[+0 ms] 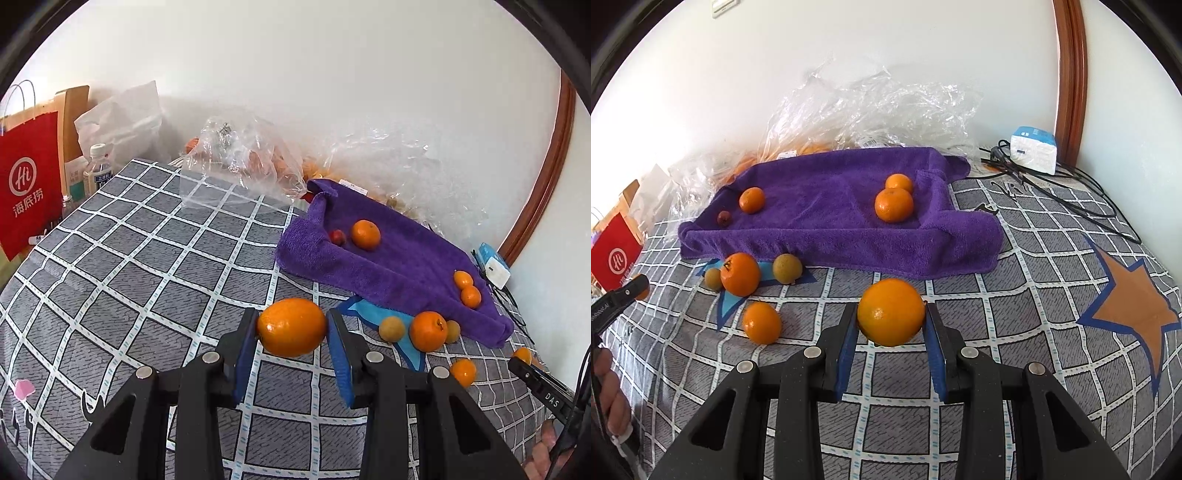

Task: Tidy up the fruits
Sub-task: 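Carry both oranges over the purple towel with both grippers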

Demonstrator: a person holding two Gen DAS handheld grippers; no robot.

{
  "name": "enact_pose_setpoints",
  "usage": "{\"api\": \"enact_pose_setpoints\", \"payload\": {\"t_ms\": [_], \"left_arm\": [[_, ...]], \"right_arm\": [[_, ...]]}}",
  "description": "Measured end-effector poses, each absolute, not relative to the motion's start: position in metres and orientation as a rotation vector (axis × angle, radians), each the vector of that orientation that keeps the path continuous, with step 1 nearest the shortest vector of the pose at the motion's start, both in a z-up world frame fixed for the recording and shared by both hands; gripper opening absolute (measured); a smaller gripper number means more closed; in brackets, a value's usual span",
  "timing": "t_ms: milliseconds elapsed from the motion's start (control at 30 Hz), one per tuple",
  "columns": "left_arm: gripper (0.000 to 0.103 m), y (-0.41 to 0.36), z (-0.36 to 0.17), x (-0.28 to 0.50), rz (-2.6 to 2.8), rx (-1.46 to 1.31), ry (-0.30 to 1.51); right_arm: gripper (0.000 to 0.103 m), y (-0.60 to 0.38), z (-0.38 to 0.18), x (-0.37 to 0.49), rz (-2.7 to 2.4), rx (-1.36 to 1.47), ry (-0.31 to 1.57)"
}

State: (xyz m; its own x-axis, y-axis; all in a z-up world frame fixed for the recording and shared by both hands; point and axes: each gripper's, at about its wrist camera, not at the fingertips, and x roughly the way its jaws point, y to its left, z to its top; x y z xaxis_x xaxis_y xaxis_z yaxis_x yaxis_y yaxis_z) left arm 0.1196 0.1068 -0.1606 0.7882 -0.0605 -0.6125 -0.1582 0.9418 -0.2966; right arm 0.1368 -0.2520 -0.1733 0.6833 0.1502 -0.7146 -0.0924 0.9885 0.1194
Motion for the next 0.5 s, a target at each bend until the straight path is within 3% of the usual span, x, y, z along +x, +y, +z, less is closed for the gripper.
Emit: {"api": "enact_pose_setpoints", "payload": {"t_ms": [500], "left_arm": [[0.035,0.102,-0.111,0.132,0.021,-0.309,0.631]], "right_arm": [[0.035,-0.236,-0.146,0.159,0.161,0.071,0.771]]}}
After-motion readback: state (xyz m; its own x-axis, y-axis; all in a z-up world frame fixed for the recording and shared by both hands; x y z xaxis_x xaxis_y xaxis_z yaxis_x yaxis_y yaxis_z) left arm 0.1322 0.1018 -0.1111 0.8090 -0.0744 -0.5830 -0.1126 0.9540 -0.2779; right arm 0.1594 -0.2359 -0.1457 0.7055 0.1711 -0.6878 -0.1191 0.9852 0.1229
